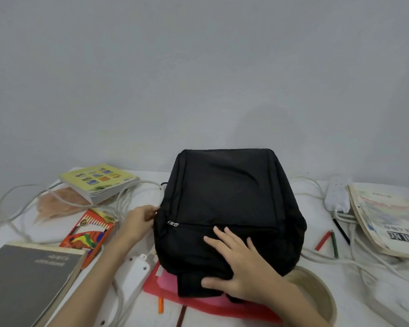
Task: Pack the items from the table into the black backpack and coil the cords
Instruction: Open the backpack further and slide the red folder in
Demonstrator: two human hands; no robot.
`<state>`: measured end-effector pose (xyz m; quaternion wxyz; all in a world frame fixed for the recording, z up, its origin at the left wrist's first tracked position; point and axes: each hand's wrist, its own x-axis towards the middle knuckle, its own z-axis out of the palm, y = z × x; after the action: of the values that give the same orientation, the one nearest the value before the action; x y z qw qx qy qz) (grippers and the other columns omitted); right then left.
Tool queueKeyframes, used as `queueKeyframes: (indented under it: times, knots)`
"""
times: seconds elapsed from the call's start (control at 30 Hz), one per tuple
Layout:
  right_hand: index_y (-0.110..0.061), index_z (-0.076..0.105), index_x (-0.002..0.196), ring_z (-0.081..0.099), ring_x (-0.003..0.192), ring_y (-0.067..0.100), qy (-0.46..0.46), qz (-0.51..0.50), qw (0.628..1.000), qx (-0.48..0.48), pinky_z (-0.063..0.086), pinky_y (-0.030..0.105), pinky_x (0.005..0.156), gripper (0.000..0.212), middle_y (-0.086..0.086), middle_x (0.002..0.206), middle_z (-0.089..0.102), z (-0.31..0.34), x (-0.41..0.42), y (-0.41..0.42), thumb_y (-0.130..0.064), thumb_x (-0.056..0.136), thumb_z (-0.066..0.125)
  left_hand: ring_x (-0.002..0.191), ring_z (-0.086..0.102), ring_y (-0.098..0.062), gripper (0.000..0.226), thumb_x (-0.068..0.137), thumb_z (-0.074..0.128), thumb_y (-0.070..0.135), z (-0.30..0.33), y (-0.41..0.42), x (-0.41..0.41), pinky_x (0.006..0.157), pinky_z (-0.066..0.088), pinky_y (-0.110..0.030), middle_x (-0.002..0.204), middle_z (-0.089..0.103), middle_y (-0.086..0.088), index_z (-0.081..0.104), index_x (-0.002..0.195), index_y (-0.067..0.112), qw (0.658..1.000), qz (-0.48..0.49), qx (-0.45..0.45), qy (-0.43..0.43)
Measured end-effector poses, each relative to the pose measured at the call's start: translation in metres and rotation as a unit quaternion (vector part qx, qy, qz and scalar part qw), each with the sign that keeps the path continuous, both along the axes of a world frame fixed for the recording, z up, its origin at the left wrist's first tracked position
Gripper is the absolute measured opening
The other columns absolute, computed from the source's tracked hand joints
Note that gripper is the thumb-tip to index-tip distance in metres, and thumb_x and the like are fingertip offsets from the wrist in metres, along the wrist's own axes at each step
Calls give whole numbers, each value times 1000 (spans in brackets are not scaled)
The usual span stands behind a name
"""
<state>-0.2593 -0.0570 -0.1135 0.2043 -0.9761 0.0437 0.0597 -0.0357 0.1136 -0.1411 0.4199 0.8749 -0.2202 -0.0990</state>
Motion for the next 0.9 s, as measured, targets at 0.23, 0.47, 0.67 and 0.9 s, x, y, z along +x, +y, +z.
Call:
queueKeyframes:
  times: [0.23, 0.47, 0.67, 0.9]
  knots:
    - [-36, 20, 146, -17, 131, -8, -31, -55, 998, -2, -5, 46, 115, 108, -20, 156, -2, -12, 6, 17, -85, 51, 12, 69, 63, -22, 11, 84, 67, 4, 6, 21, 1, 65, 39, -25, 69, 67, -10, 75, 77, 6, 992, 7, 36, -117]
    - [-36, 27, 144, -15, 131, -9, -32, -87, 996, -19, -2, 46, 116, 109, -20, 156, 3, -17, 9, 29, -86, 50, 3, 55, 44, -11, 19, 89, 63, 16, 15, 41, -39, 54, 26, -20, 57, 39, 7, 73, 81, 2, 958, -85, 163, -219]
    - [-35, 14, 148, -7, 145, 14, 93, -31, 993, 72, -3, 52, 117, 113, -8, 158, 1, 19, 12, 41, -79, 54, 60, 55, 55, 1, 4, 80, 73, 11, 16, 60, -40, 58, 37, -6, 61, 59, 12, 77, 80, 10, 992, -23, -18, -121]
    - [-26, 54, 126, 53, 101, 16, -138, -62, 989, 6, 39, 28, 78, 42, -3, 99, 55, 13, 107, 106, -35, 86, 63, 54, 56, -10, 18, 70, 80, 5, 18, 72, -21, 53, 45, -22, 57, 63, 1, 65, 69, 14, 991, -11, -127, 48]
